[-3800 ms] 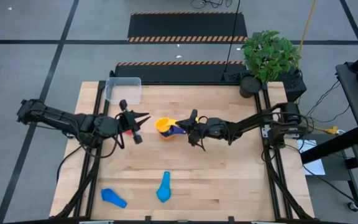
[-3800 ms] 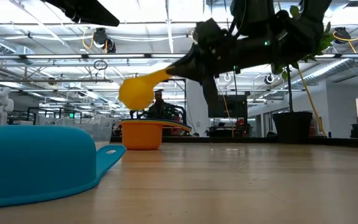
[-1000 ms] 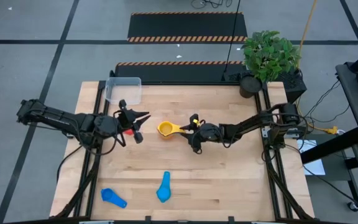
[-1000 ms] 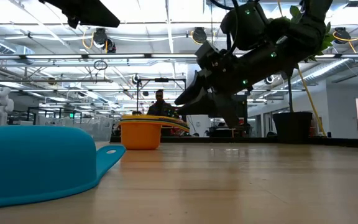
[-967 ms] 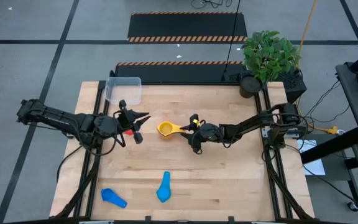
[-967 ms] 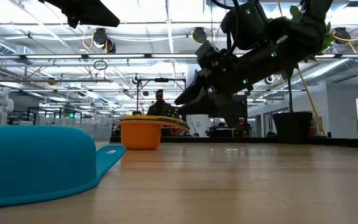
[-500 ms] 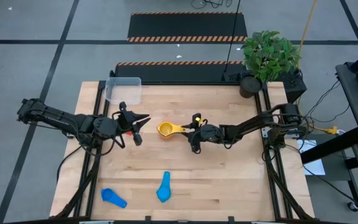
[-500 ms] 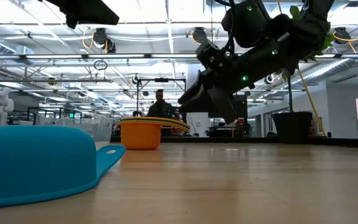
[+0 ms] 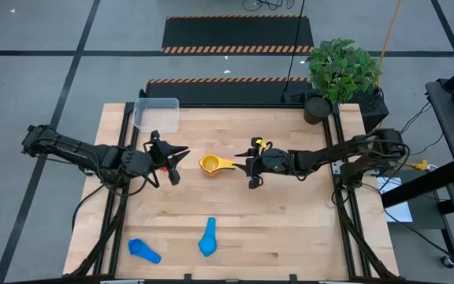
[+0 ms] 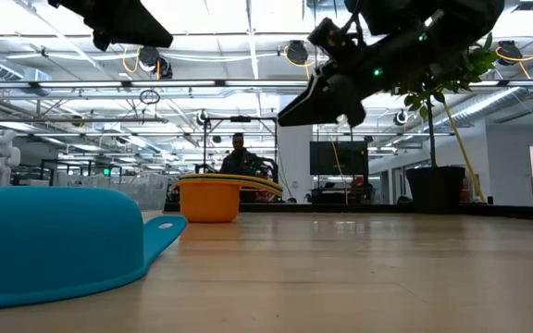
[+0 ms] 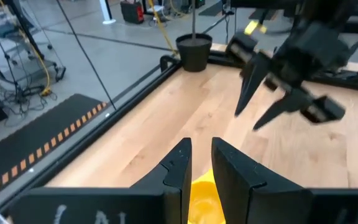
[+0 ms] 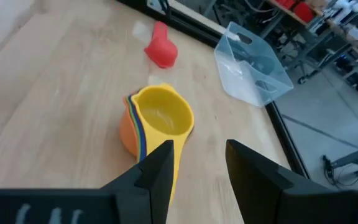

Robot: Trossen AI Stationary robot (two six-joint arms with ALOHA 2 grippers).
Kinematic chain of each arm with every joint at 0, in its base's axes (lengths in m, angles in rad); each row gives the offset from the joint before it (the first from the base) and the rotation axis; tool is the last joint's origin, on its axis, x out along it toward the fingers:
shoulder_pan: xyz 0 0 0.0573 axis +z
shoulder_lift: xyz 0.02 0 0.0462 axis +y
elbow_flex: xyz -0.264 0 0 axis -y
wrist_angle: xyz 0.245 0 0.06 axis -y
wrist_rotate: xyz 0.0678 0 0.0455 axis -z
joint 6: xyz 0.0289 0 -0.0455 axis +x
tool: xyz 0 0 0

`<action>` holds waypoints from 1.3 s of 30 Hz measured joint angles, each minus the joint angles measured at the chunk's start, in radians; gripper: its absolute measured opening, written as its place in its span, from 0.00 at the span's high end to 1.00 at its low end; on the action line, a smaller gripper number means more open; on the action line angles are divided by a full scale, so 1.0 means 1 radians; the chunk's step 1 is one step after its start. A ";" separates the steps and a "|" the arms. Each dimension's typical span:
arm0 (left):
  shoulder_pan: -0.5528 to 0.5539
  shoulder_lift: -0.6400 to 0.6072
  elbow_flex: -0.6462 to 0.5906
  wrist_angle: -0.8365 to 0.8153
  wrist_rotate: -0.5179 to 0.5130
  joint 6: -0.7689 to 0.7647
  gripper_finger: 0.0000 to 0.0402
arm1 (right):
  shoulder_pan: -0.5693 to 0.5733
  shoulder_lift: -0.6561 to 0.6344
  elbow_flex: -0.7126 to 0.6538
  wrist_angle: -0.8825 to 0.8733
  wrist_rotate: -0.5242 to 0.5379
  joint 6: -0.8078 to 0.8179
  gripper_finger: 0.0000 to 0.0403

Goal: Nest measuring cups in basket
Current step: Stack the light blue measuring cup on top of the yellow measuring cup

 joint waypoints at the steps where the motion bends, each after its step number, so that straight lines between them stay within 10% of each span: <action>1: 0.000 0.000 0.000 -0.007 0.000 -0.007 0.84 | 0.000 -0.016 0.000 -0.027 0.001 0.001 0.65; 17: -0.012 0.142 0.020 0.038 0.098 -0.106 0.84 | 0.071 -0.134 0.000 -0.352 0.000 0.116 0.65; 39: -0.173 0.595 0.375 0.001 0.234 -0.216 0.84 | 0.359 -0.132 -0.001 -0.466 0.000 0.390 0.65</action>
